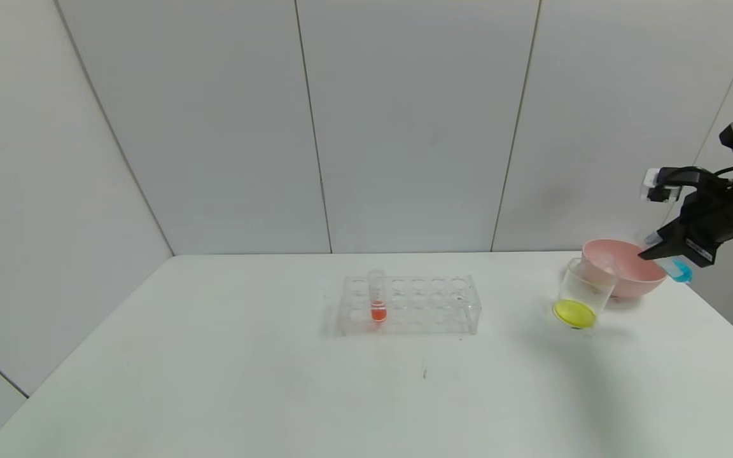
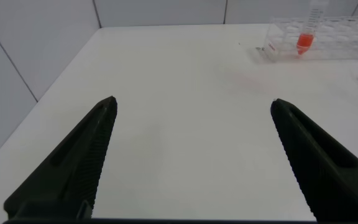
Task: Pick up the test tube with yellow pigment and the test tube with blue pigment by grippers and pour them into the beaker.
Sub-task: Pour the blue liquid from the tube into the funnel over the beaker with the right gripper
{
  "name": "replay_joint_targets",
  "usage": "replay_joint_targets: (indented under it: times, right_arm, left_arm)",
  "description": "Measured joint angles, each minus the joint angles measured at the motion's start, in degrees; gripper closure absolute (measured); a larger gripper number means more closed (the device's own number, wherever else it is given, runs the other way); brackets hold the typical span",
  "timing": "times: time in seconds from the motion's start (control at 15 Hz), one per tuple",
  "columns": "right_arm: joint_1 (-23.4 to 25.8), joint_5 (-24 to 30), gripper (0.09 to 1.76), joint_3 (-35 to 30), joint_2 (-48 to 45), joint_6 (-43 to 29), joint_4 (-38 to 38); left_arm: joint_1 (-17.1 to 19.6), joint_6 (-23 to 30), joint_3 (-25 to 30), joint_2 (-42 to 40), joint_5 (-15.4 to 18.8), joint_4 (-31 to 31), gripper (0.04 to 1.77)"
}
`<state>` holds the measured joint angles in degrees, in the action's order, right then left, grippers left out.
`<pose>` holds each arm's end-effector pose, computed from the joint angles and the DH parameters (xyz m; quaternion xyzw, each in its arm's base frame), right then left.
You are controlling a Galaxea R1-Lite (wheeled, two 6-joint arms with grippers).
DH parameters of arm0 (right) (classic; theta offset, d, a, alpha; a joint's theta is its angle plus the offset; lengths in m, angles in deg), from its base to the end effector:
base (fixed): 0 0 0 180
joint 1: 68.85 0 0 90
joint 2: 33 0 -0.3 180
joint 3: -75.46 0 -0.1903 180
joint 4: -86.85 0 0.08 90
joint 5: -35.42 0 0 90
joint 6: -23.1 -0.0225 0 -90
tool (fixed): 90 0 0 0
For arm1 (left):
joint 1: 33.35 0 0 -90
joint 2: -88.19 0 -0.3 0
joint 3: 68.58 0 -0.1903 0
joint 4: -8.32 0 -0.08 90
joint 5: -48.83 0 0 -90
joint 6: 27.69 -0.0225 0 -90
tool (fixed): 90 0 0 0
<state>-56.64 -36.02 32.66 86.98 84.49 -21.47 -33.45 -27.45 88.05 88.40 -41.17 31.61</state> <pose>0.3833 -0.0756 0.2337 -0.3488 0.3542 0.2675 0.8254 -0.0225 0.0000 0.0757 -0.0021 0.0011 -0.0009 1.0000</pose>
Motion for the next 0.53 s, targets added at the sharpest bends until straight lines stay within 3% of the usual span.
replay_joint_targets:
  times: [0.53]
  right_arm:
    - [-5.16,-10.3,1.36,0.69,0.78,3.52,-1.56]
  left_arm:
    - [0.0,-0.02,0.0,0.0,0.0,0.0,0.05]
